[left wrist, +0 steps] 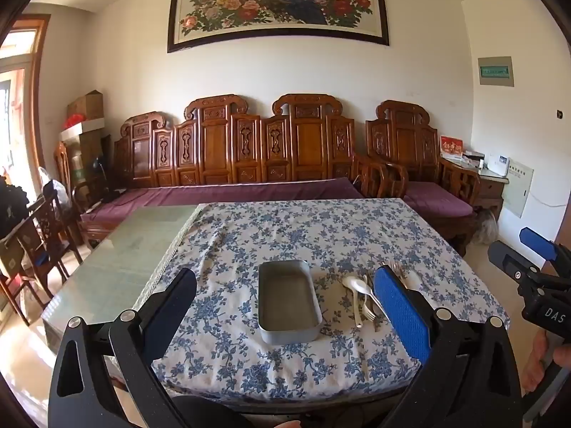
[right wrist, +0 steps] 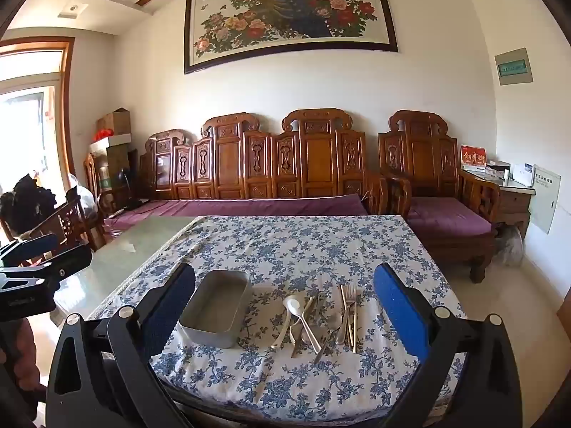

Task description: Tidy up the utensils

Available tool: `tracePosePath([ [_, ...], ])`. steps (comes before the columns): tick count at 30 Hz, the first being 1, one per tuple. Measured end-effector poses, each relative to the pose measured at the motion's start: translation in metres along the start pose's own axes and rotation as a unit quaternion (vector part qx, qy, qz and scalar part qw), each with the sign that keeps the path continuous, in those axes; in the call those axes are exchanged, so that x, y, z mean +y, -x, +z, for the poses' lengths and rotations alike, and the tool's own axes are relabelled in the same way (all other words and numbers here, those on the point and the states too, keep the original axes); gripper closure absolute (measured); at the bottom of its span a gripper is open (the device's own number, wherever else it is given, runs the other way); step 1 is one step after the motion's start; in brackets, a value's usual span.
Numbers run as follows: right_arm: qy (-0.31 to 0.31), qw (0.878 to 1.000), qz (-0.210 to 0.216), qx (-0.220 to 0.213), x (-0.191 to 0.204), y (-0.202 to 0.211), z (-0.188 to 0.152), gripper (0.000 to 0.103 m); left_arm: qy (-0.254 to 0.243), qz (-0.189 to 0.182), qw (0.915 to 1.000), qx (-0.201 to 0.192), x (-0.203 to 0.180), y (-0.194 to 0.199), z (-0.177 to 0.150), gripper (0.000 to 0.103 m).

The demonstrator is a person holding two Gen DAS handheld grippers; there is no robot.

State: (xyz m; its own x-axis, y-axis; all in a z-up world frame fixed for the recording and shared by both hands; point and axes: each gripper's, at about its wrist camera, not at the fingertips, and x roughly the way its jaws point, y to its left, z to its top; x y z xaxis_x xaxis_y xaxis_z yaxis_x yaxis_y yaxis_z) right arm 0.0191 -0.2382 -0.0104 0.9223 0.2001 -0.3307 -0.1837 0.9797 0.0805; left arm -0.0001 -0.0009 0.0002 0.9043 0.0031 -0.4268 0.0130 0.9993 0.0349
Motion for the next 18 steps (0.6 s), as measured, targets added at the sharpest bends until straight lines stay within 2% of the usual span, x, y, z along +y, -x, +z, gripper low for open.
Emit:
tracePosePath([
  [18, -0.001, 1.000, 0.002, 0.002, 0.0019, -0.0007, 0.0023, 0.002, 0.006, -0.005, 1.0000, -0.006, -0.0008, 0.0059, 0.0075, 0.006],
])
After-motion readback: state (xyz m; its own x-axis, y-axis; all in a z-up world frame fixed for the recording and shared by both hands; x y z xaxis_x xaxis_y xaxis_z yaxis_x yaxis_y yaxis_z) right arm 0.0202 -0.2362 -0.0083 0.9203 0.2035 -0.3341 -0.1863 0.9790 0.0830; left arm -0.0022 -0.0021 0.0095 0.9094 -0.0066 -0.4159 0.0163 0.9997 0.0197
